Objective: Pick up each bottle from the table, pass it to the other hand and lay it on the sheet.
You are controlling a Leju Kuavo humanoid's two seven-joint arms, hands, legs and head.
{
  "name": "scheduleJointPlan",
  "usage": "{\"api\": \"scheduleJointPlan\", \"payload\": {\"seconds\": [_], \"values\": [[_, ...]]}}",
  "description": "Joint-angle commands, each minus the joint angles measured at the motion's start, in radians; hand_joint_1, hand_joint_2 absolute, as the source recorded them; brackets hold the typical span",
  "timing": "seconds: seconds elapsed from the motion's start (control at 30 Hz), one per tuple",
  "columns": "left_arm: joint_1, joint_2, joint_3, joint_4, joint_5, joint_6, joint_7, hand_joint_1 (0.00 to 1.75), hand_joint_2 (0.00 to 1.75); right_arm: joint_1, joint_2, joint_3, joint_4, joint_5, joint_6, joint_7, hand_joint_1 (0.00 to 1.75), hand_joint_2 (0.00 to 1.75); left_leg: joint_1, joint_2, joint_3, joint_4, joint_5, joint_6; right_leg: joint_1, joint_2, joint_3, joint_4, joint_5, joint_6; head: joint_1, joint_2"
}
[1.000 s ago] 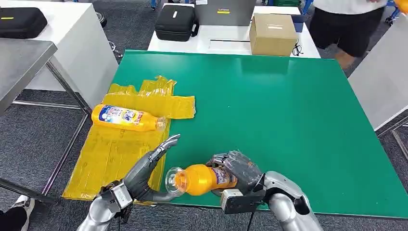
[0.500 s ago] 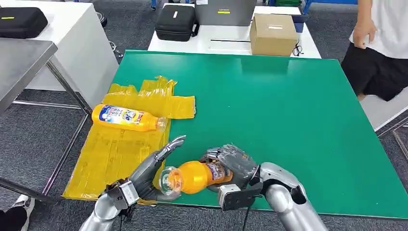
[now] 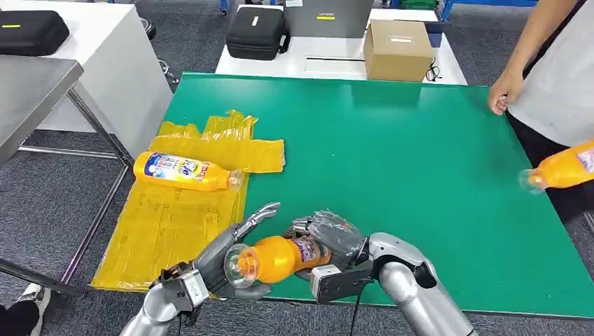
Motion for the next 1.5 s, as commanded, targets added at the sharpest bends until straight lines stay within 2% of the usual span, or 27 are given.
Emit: {"api": "scheduleJointPlan", "payload": {"seconds": [0.03, 0.23, 0.27, 0.3, 0.33, 0.37, 0.8, 0.97, 1.0, 1.03, 1.07, 1.27, 1.43, 1.5], "values": [[-0.020, 0.026, -0.072, -0.020, -0.012, -0.002, -0.020, 0.00, 1.75, -0.049, 0.001, 0.060, 0.103, -0.003, -0.003, 0.022, 1.75, 1.75, 0.001, 0.001, 0.002, 0.000, -0.001, -0.001, 0.001, 0.001, 0.002, 0.000, -0.001, -0.001, 0.000, 0.000], [-0.045, 0.039, -0.091, -0.002, -0.009, 0.008, -0.020, 0.00, 1.75, -0.050, -0.003, 0.089, 0.098, -0.005, 0.005, 0.020, 1.75, 1.75, 0.001, 0.001, 0.003, 0.000, -0.001, -0.001, 0.001, 0.001, 0.003, 0.000, -0.001, -0.001, 0.000, 0.000], [-0.048, 0.038, -0.093, -0.001, -0.008, 0.009, -0.022, 0.61, 1.75, -0.054, 0.000, 0.093, 0.105, -0.004, 0.006, 0.023, 1.75, 1.75, 0.001, 0.001, 0.004, 0.000, -0.002, -0.002, 0.001, 0.001, 0.004, -0.001, -0.001, -0.002, 0.001, 0.000], [-0.050, 0.038, -0.098, -0.001, -0.004, 0.013, -0.028, 1.38, 1.75, -0.061, 0.005, 0.102, 0.122, -0.007, 0.009, 0.023, 1.75, 1.75, 0.001, 0.001, 0.003, 0.000, -0.001, -0.001, 0.001, 0.001, 0.003, 0.000, -0.001, -0.002, 0.000, 0.000], [-0.051, 0.038, -0.098, -0.002, -0.004, 0.013, -0.028, 1.62, 1.75, -0.062, 0.006, 0.102, 0.122, -0.007, 0.009, 0.023, 1.75, 1.75, 0.001, 0.002, 0.004, 0.000, -0.002, -0.002, 0.001, 0.002, 0.003, 0.000, -0.001, -0.002, 0.000, 0.000], [-0.051, 0.040, -0.102, -0.005, -0.006, 0.015, -0.034, 1.75, 1.75, -0.065, 0.010, 0.105, 0.131, -0.007, 0.008, 0.023, 1.73, 1.75, 0.001, 0.001, 0.002, 0.000, -0.001, -0.001, 0.001, 0.001, 0.002, 0.000, 0.000, -0.001, 0.000, 0.000], [-0.053, 0.037, -0.097, 0.005, 0.002, 0.014, -0.036, 1.75, 1.75, -0.078, 0.017, 0.120, 0.154, -0.011, 0.006, 0.014, 1.75, 1.75, 0.001, 0.000, 0.002, 0.000, -0.001, -0.001, 0.001, 0.001, 0.002, -0.001, 0.000, -0.001, 0.000, 0.000], [-0.055, 0.042, -0.082, 0.018, 0.009, 0.012, -0.036, 1.75, 1.75, -0.071, 0.014, 0.124, 0.109, -0.011, 0.004, 0.018, 1.75, 1.75, 0.001, 0.001, 0.004, 0.000, -0.001, -0.002, 0.001, 0.001, 0.003, 0.000, -0.001, -0.002, 0.000, 0.000], [-0.055, 0.041, -0.078, 0.020, 0.012, 0.012, -0.036, 1.75, 1.75, -0.073, 0.016, 0.126, 0.106, -0.008, 0.004, 0.021, 1.57, 1.75, 0.001, 0.000, 0.003, 0.000, -0.001, -0.001, 0.001, 0.001, 0.002, 0.000, -0.001, -0.002, 0.000, 0.000], [-0.054, 0.041, -0.077, 0.019, 0.012, 0.012, -0.037, 1.75, 1.75, -0.072, 0.016, 0.126, 0.104, -0.007, 0.004, 0.022, 0.70, 1.75, 0.000, 0.000, 0.002, 0.000, 0.000, -0.001, 0.000, 0.001, 0.001, 0.000, 0.000, -0.001, 0.000, 0.000], [-0.052, 0.040, -0.075, 0.016, 0.013, 0.011, -0.037, 1.75, 1.75, -0.071, 0.017, 0.124, 0.097, -0.007, 0.001, 0.023, 0.00, 1.75, 0.001, 0.001, 0.003, 0.000, -0.001, -0.002, 0.001, 0.001, 0.002, 0.000, -0.001, -0.002, 0.000, 0.000], [0.019, 0.035, -0.026, -0.096, -0.004, 0.071, -0.045, 1.75, 1.75, -0.026, -0.006, 0.073, 0.018, -0.006, -0.052, 0.037, 0.00, 1.75, 0.000, 0.001, 0.002, 0.000, -0.001, -0.001, 0.000, 0.001, 0.002, 0.000, -0.001, -0.001, 0.000, 0.000], [0.144, 0.033, 0.018, -0.314, -0.133, 0.221, -0.025, 1.75, 1.75, 0.015, -0.006, -0.005, -0.010, 0.123, -0.236, 0.121, 0.00, 1.75, 0.000, 0.001, 0.001, 0.000, -0.001, -0.001, 0.000, 0.001, 0.001, 0.000, -0.001, -0.001, 0.000, 0.000], [0.150, 0.033, 0.021, -0.326, -0.146, 0.240, -0.020, 1.75, 1.75, 0.019, -0.001, -0.013, -0.008, 0.138, -0.252, 0.134, 0.00, 1.75, 0.001, 0.002, 0.002, 0.001, -0.002, -0.001, 0.001, 0.002, 0.001, 0.000, -0.001, -0.001, 0.000, 0.000]]}}
